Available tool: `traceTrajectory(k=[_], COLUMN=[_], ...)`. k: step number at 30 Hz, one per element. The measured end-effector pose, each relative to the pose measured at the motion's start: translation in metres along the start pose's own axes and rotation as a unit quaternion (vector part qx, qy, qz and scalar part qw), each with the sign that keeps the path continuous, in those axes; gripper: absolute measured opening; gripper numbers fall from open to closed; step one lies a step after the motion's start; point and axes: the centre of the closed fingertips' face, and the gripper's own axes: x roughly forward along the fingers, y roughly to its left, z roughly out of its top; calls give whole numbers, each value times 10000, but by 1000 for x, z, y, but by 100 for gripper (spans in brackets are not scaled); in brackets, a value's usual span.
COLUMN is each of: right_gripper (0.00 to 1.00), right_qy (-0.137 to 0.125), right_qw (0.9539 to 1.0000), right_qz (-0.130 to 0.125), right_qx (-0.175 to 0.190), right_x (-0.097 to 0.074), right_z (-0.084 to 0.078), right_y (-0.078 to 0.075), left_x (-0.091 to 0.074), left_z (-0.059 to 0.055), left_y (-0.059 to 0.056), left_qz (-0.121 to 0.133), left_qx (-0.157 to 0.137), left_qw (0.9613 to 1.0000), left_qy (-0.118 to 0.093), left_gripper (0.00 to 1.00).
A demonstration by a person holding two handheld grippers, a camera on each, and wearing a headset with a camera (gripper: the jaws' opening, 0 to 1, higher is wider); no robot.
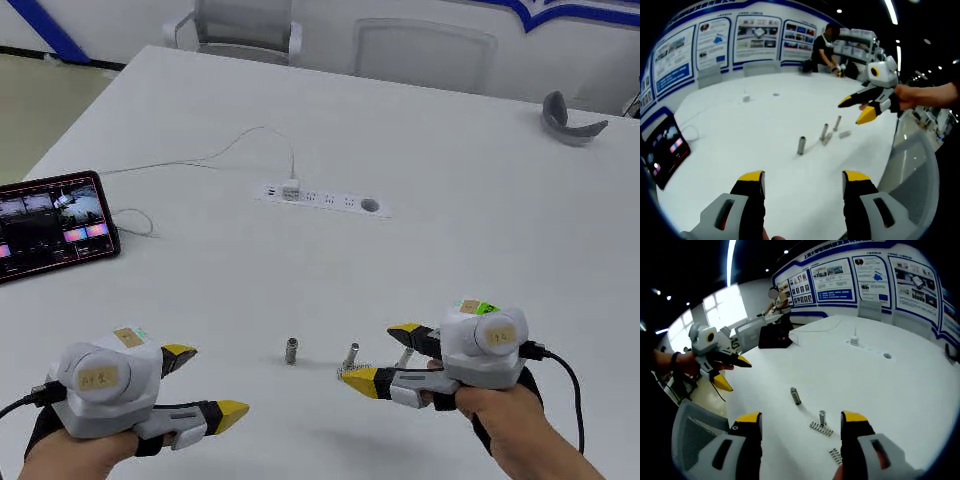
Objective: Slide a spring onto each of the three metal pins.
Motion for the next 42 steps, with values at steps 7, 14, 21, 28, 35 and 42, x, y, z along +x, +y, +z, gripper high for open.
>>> traceTrajectory(k=[7, 14, 21, 28, 35, 42], right_gripper=[68, 70, 73, 77, 79, 80], right_qy=[-31, -181, -219, -257, -238, -216], right_qw=[9997, 9980, 9957, 9930, 9919, 9908], right_qz=[-112, -395, -593, -750, -825, -886], right_qx=[231, 450, 683, 873, 935, 995], right_x=[-13, -32, -49, -65, -76, -85], right_z=[-15, -28, -42, -51, -60, -65], right_y=[0, -9, -17, -21, -22, -24], left_x=[6, 14, 23, 31, 39, 45], left_z=[6, 12, 18, 26, 29, 35], left_y=[-2, -10, -16, -24, -36, -49], left_qz=[-56, -171, -297, -436, -558, -685], left_qx=[56, 154, 255, 351, 442, 564], left_qw=[10000, 9997, 9992, 9984, 9974, 9960], left_qy=[5, 28, 53, 59, 88, 83], left_gripper=[64, 64, 64, 65, 65, 65])
